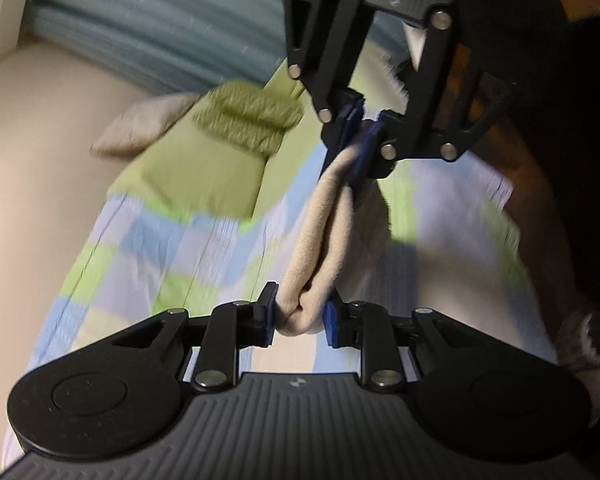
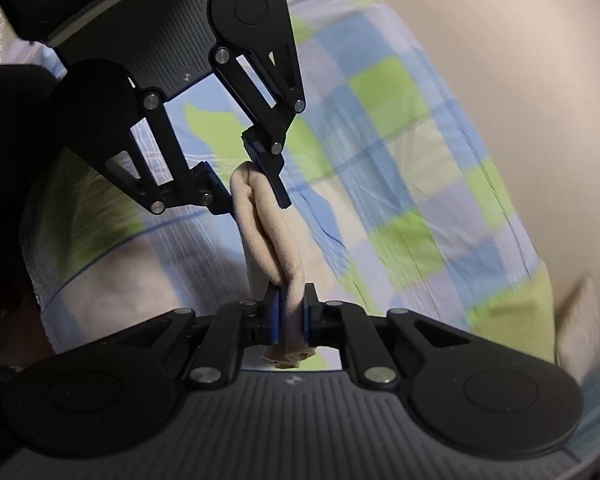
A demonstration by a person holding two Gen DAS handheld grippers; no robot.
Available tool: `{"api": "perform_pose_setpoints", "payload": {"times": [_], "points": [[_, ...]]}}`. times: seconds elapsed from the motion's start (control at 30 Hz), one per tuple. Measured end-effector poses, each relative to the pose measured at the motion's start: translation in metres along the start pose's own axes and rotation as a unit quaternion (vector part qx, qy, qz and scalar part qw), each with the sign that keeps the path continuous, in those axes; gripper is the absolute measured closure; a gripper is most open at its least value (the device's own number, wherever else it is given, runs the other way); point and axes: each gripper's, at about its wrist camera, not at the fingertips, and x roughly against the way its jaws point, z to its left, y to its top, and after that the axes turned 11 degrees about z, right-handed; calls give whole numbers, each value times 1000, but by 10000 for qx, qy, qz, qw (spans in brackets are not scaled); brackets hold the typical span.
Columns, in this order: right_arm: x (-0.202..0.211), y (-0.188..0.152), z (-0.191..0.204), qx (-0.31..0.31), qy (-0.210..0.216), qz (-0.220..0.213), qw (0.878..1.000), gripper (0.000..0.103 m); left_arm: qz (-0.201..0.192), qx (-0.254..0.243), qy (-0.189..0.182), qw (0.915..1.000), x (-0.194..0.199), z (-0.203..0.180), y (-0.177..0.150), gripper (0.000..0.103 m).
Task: Fold clothes
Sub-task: 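Grasp the folded garment edge with the left gripper while the right gripper grasps beside it, then carry the folded garment with both grippers and lower it onto the clothes stack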
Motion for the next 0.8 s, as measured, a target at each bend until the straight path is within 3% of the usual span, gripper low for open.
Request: {"api": "perform_pose_setpoints", "payload": {"times": [0.2,0.37,0.53,0.6,0.63,0.8], "points": [[52,-63,-23,-590,-279,330,9973,96,-622,-384,-161,9972,-1,-12,82,73],[93,-121,-59,-1172,-852,852,9858,96,-1457,-886,-300,9849,-18,-12,163,73],[122,-170,-101,-1586,-1661,1446,9625,96,-2482,-1430,-233,9578,-46,2,267,73],[131,-185,-119,-1663,-1971,1651,9520,96,-2728,-1505,-216,9500,-53,6,293,73],[136,-193,-129,-1689,-2133,1764,9460,96,-2999,-1535,-228,9413,-62,11,322,73],[158,-257,-196,-1622,-3154,2546,8997,96,-4017,-1461,-302,9036,-113,24,445,73]]}}
